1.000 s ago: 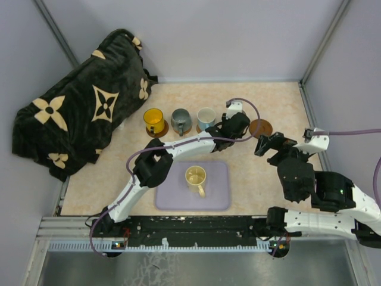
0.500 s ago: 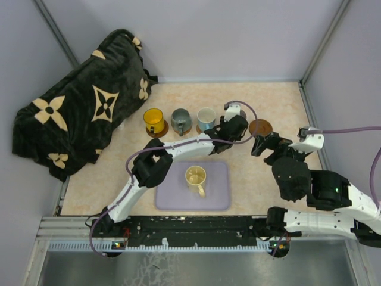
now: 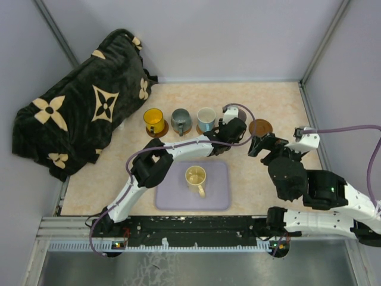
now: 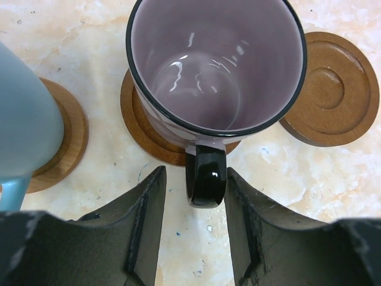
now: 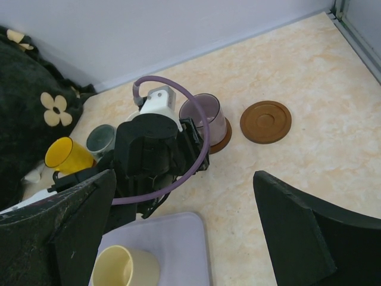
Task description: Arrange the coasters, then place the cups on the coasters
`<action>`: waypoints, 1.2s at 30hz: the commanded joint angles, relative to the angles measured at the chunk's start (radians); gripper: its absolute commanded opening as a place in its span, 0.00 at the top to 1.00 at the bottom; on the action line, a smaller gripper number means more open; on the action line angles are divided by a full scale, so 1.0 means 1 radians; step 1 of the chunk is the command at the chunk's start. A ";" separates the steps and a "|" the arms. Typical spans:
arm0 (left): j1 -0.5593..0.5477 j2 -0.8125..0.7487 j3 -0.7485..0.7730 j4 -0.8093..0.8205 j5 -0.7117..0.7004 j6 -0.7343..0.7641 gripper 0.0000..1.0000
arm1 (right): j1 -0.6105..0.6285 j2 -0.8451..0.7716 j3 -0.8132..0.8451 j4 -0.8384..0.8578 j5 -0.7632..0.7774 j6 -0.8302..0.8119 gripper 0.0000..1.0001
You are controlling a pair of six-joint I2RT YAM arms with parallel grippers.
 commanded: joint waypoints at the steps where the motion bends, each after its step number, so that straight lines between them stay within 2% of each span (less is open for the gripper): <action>1: -0.006 -0.054 0.005 0.044 0.017 0.007 0.51 | -0.002 0.014 0.003 0.027 0.015 0.018 0.01; 36: -0.041 -0.040 0.024 0.047 0.027 0.015 0.51 | -0.002 0.020 0.000 0.032 -0.005 0.028 0.01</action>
